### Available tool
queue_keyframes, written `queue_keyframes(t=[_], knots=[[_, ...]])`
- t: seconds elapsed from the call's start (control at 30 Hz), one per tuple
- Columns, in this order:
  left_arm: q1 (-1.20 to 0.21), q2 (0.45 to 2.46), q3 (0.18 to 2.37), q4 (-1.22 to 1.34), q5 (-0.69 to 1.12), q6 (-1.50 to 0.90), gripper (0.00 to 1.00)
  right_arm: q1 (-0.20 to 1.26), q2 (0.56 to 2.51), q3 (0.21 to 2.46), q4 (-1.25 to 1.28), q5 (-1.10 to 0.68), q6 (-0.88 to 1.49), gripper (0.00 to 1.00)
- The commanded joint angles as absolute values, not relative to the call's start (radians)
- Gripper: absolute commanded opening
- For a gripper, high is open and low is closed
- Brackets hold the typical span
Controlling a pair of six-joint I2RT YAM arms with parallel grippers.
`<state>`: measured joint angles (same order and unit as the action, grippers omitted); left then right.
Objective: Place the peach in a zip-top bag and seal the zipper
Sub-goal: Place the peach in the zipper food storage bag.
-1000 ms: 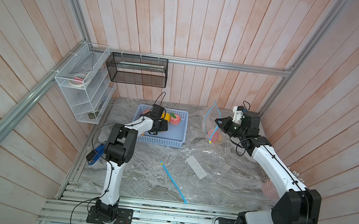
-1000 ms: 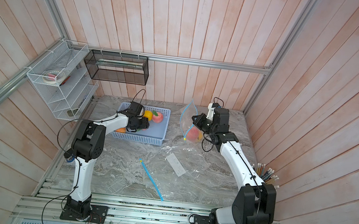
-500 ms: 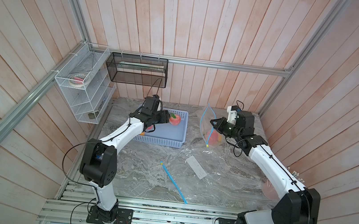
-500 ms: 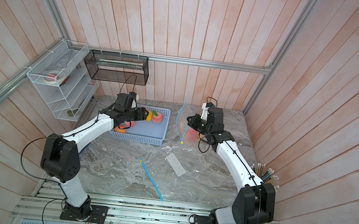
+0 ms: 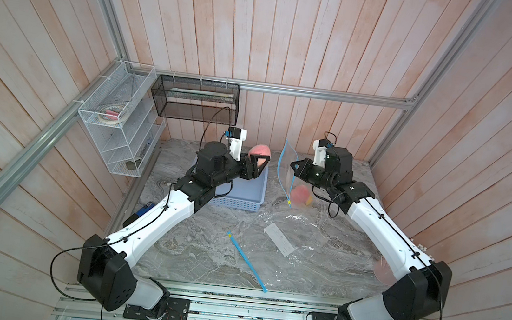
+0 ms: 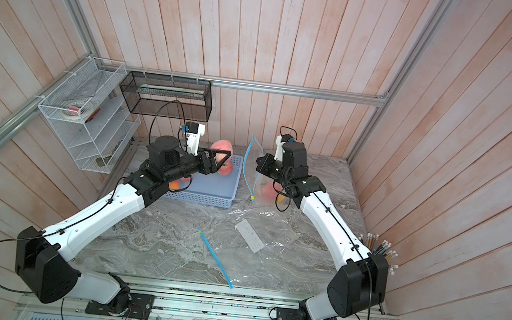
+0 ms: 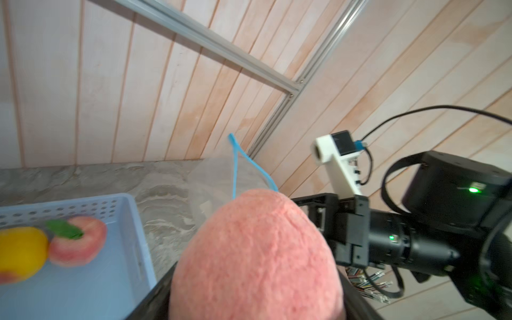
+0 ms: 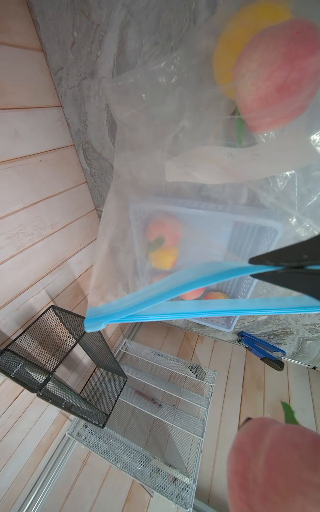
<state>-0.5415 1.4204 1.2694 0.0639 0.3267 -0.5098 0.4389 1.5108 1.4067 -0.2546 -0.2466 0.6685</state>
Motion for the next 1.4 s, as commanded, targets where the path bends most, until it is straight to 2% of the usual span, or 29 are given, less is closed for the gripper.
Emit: queue_keyframes(t=[0.0,0.6,0.9,1.23,1.37], knots=[[-0.585,1.435,1.248,0.251,0.357,-0.551,0.63,0.448,1.523,1.426,-0.265,-0.246,0.662,0.0],[-0.612,1.646,1.307,0.252,0.379,-0.578,0.62,0.448,1.473,1.369,-0.232,-0.302,0.67,0.0],[-0.62,1.666,1.316,0.098,0.272,-0.496,0.61,0.441,1.447,1.369,-0.236,-0.301,0.67,0.0],[-0.687,1.714,1.454,-0.162,0.115,-0.313,0.61,0.437,1.412,1.338,-0.186,-0.356,0.708,0.0],[-0.703,1.728,1.5,-0.217,0.095,-0.286,0.66,0.434,1.404,1.324,-0.17,-0.368,0.719,0.0]])
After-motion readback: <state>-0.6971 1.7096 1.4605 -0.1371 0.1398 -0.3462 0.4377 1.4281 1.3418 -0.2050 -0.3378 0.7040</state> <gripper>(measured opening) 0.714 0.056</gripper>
